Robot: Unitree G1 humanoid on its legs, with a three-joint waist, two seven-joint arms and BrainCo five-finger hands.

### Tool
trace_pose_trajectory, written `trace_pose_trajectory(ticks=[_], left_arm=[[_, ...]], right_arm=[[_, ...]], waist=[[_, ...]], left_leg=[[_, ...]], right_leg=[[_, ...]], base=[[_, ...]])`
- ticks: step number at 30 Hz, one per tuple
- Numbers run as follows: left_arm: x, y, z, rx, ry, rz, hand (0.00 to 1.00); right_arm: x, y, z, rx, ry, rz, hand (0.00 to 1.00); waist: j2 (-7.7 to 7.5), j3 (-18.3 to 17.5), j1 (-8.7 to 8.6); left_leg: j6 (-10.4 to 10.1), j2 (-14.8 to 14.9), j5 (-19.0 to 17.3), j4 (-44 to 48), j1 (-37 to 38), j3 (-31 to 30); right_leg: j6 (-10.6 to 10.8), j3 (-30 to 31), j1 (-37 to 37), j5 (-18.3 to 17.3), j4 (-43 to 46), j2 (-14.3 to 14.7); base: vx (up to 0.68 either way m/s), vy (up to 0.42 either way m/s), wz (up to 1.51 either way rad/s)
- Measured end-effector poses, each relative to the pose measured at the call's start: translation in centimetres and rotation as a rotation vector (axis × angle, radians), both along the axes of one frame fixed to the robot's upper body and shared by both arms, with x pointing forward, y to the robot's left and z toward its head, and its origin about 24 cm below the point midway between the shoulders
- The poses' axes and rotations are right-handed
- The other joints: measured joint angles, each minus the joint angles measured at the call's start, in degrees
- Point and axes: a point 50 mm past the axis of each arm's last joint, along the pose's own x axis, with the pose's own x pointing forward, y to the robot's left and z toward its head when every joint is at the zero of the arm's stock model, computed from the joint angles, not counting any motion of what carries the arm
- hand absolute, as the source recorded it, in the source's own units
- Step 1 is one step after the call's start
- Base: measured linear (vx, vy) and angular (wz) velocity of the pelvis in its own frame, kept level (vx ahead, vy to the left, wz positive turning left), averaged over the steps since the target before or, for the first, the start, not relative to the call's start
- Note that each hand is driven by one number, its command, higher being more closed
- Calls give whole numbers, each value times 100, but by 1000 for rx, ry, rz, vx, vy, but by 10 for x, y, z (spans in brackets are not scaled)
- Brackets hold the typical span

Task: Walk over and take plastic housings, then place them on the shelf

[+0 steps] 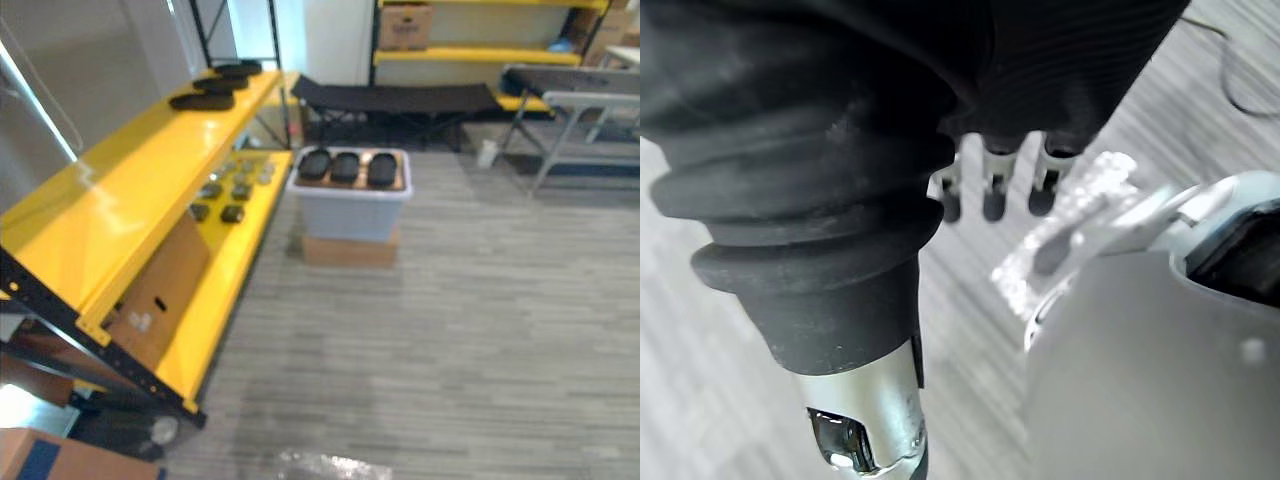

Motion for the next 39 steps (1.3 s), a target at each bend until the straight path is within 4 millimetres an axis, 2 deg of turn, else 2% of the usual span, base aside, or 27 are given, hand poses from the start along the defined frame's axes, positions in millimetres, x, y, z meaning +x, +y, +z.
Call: trace_pose_trajectory(ticks=[3, 7, 10, 22, 26, 28, 30, 31, 34, 35, 36, 37, 39], left_arm=[[-2, 0, 0, -1, 6, 8, 0], [5, 1, 0, -3, -9, 1, 0], [7, 3, 0, 2, -17, 2, 0], [8, 3, 1, -5, -10, 29, 0], [4, 2, 0, -25, -11, 88, 0], [5, 3, 0, -24, -13, 75, 0], [5, 3, 0, -24, -11, 67, 0], [5, 4, 0, -19, -11, 47, 0], [4, 9, 1, -4, -3, 12, 0], [4, 8, 1, -4, -2, 8, 0], [2, 7, 1, -7, 9, -4, 0], [2, 6, 1, -5, 17, -10, 0], [6, 11, 2, 13, 24, -35, 0]], right_arm=[[-1, 1, 0, 4, 3, -3, 0], [15, 4, 1, 4, -31, 21, 0], [20, 6, 1, 9, -41, 21, 0], [27, 11, 0, 42, -24, -11, 0], [28, 13, 0, 47, -26, -7, 0], [28, 13, 0, 48, -27, -4, 0], [28, 13, 0, 43, -28, 4, 0], [30, 13, 1, 34, -37, 3, 0], [25, 13, 0, 22, -22, -21, 0], [21, 12, 0, 28, -18, -52, 0], [20, 8, 0, 21, -21, -73, 0], [17, 8, 0, 21, -16, -76, 0], [4, 14, -2, 49, 24, -90, 0]], waist=[[-9, 17, -6], [-7, 77, -45], [-53, 158, -45], [-66, 309, -55], [-105, 335, -38], [-120, 342, -20], [-118, 339, -23], [-153, 328, -27], [-282, 400, -77], [-263, 474, -92], [-167, 544, -113], [-120, 565, -116], [-212, 580, -117]], left_leg=[[-21, -53, 33, -254, 286, 13], [-96, -71, 82, -439, 402, 15], [-98, -75, 82, -532, 529, 16], [-108, -151, 94, -636, 789, 85], [-72, -172, 138, -727, 951, 107], [-35, -211, 161, -763, 959, 103], [-2, -263, 173, -770, 898, 94], [119, -343, 105, -770, 752, 95], [224, -476, 37, -770, 703, 86], [397, -474, 48, -769, 762, -10], [436, -376, 26, -752, 869, -16], [406, -318, 16, -739, 905, -16], [294, -139, -92, -739, 1025, -32]], right_leg=[[22, -22, 219, 13, -140, -10], [117, -189, 244, 44, -156, -14], [217, -206, 320, 14, -152, -14], [229, -283, 511, 4, -120, -78], [219, -280, 593, -13, -89, -86], [212, -285, 561, -82, -12, -133], [252, -302, 341, -323, 301, -234], [269, -331, -27, -620, 810, -374], [386, -433, -305, -787, 1407, -657], [424, -460, -435, -775, 1901, -705], [295, -474, -691, -923, 2396, -687], [205, -476, -752, -984, 2374, -633], [137, -487, -1075, -1015, 2208, -426]], base=[[122, 35, -2], [82, 17, 1], [12, 1, 1], [-31, 4, -2], [-78, 2, -4], [-120, 21, 0], [-100, 40, 7], [-78, 60, 17], [27, 68, 31], [64, 74, 19], [81, 79, 14], [105, 92, 7], [137, 57, 10]])
